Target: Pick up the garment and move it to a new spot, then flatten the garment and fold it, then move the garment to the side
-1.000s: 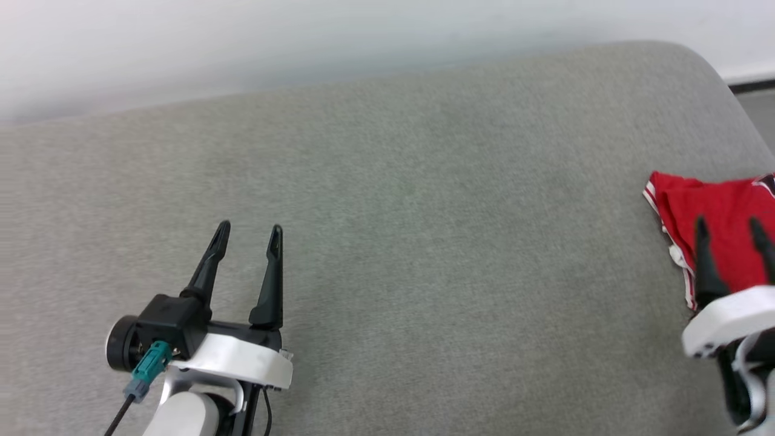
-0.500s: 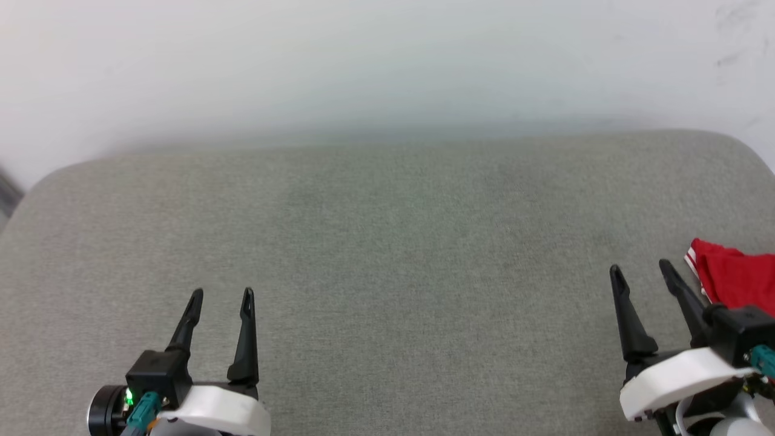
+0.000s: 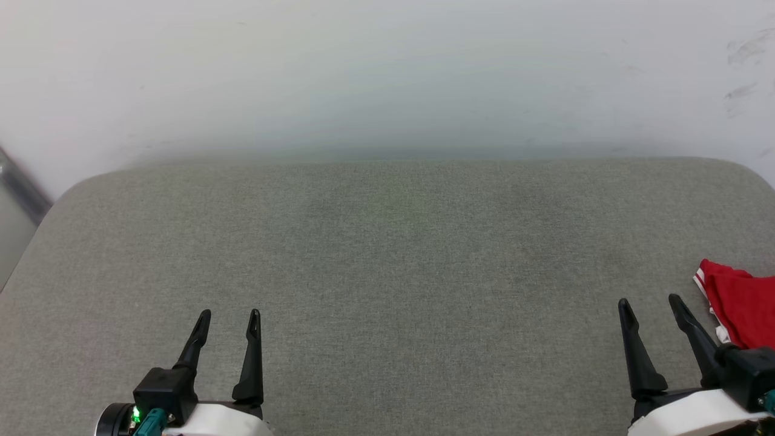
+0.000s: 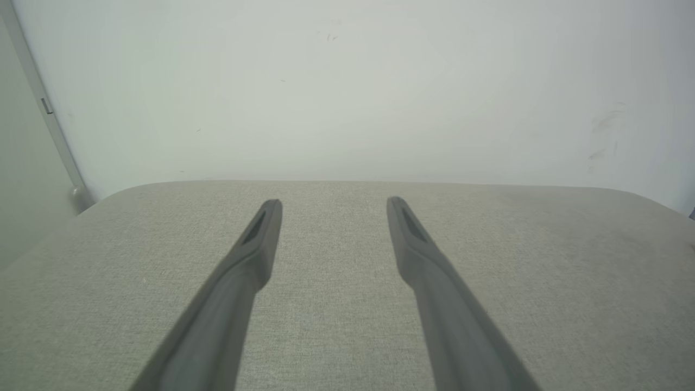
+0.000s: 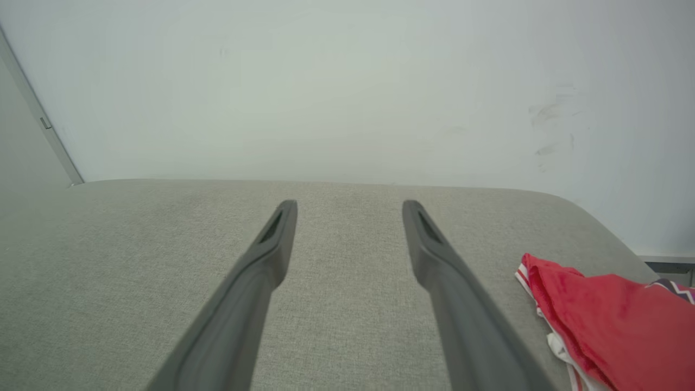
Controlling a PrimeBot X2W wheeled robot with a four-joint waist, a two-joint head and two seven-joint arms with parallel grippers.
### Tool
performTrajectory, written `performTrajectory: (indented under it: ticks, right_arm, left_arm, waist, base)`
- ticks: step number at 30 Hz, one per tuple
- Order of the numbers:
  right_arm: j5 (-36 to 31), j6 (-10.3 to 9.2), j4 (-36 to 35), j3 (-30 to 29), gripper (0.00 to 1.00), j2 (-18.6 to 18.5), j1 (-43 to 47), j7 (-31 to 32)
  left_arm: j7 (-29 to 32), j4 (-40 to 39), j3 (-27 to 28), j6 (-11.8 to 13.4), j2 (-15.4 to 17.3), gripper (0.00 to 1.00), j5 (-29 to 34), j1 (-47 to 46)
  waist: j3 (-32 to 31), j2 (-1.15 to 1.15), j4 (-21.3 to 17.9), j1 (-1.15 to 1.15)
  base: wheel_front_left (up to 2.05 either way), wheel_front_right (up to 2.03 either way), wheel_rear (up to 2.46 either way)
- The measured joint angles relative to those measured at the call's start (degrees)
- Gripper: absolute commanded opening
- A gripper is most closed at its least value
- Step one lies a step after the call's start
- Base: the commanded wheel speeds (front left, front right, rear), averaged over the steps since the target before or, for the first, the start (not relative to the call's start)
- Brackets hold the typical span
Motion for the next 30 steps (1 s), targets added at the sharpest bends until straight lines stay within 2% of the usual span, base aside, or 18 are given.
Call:
performTrajectory:
  ticks: [17, 18, 22, 30]
  right_arm:
    - [0.75, 0.0, 0.09, 0.05, 1.0, 0.4, 0.07, 0.26]
    - [0.75, 0.0, 0.16, 0.08, 0.0, 0.41, 0.09, 0.29]
    - [1.23, 0.0, 2.14, 0.24, 0.0, 0.46, 0.55, 0.33]
    - [10.5, 0.0, 4.41, 0.26, 0.0, 0.47, 0.25, 0.66]
  left_arm:
    - [0.0, 2.08, 1.34, -1.9, -1.53, 1.0, 1.77, -0.03]
    - [0.01, 2.38, 1.4, -2.03, -1.65, 0.0, 1.72, -0.01]
    - [0.3, 4.21, 1.08, -2.08, -2.26, 0.0, 1.19, 0.98]
    - [2.4, 5.16, 2.59, -3.11, -3.11, 0.0, -6.83, 0.96]
  waist:
    - [0.21, 0.0, -0.31, 0.0]
    - [0.21, 0.0, -0.31, 0.0]
    - [0.23, 0.0, -0.32, 0.01]
    - [0.38, 0.0, -0.41, 0.01]
  base:
    - [0.0, 0.0, 0.0]
    - [0.0, 0.0, 0.0]
    - [0.0, 0.0, 0.0]
    - [0.0, 0.0, 0.0]
